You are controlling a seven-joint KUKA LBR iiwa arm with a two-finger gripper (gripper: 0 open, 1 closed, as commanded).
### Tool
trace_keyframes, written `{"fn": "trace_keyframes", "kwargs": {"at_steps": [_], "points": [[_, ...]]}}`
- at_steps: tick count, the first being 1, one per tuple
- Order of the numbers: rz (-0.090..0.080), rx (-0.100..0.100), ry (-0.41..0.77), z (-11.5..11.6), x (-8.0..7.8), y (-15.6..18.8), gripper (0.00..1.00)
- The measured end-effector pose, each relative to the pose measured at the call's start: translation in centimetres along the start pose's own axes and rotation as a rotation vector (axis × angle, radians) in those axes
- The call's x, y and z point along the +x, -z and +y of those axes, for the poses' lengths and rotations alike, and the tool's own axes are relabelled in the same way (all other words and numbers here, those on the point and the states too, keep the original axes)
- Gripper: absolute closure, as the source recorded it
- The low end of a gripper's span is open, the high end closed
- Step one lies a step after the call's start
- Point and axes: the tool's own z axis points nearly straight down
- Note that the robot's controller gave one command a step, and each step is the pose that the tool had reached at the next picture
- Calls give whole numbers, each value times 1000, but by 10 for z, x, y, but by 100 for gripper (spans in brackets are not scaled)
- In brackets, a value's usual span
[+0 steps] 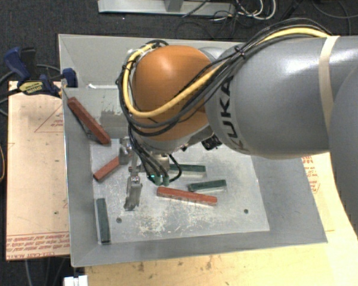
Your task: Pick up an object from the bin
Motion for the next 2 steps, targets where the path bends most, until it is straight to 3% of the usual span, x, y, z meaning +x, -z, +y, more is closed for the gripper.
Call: {"fn": "trace_keyframes", "kwargs": {"at_steps": [1,2], "points": [[-9,-1,187,-22,-86,-169,0],[-13,-2,264,12,-91,-133,0]]}}
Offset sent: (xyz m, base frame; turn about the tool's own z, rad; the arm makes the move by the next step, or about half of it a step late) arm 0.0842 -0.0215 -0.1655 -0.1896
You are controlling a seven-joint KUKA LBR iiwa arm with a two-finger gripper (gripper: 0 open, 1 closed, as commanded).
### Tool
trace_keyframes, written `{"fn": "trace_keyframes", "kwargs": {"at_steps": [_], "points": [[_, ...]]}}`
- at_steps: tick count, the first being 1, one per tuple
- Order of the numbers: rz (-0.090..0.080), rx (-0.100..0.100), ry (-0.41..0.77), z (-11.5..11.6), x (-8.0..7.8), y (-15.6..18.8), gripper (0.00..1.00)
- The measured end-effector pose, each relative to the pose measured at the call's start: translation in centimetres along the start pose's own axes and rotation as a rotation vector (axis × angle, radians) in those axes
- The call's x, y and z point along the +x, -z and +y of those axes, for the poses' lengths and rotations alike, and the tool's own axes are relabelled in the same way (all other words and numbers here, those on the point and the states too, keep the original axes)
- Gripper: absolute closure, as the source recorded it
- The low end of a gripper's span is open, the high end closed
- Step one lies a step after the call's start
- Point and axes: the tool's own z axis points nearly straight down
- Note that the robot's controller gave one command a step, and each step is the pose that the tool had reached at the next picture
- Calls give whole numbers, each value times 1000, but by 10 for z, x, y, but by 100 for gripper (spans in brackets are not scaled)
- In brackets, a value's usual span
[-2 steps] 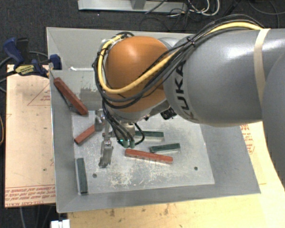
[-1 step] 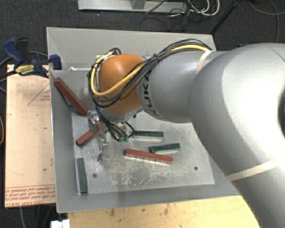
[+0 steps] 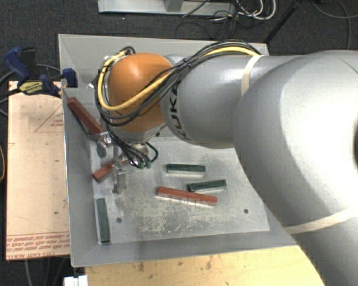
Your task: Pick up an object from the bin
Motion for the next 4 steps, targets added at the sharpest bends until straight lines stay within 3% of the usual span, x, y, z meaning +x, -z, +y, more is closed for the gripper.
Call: {"fn": "trace_keyframes", "kwargs": {"at_steps": [1,2,3,4], "points": [[6,1,64,-17,9,1,0],[3,0,206,-26,6,-31,0],[3,-1,202,-25,5,-31,0],[1,-1,202,-25,4,-29,100]]}}
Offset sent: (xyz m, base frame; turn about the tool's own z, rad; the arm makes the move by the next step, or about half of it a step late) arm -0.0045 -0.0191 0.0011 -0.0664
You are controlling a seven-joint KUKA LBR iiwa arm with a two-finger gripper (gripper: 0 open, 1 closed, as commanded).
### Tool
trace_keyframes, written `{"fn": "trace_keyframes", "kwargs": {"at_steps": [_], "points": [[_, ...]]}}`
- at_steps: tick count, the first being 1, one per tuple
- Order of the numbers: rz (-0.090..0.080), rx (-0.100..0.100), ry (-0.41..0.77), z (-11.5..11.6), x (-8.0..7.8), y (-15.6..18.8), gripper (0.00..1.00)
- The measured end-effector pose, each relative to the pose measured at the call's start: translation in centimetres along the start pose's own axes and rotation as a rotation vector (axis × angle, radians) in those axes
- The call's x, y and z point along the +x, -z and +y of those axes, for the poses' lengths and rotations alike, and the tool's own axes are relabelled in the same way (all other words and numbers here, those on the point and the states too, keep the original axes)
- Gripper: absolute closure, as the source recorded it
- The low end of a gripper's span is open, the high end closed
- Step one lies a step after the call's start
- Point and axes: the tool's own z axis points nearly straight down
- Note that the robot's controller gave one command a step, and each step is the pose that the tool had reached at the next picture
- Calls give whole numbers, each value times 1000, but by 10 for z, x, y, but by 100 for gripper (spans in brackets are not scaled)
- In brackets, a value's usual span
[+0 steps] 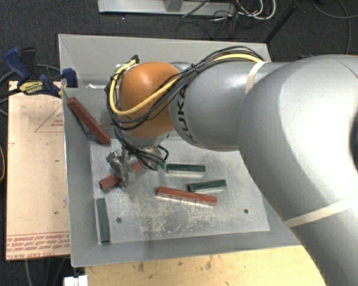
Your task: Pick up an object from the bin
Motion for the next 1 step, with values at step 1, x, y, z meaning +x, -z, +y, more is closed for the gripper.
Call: {"fn": "trace_keyframes", "kwargs": {"at_steps": [1], "points": [[-3,1,-2,1,-2,53,100]]}}
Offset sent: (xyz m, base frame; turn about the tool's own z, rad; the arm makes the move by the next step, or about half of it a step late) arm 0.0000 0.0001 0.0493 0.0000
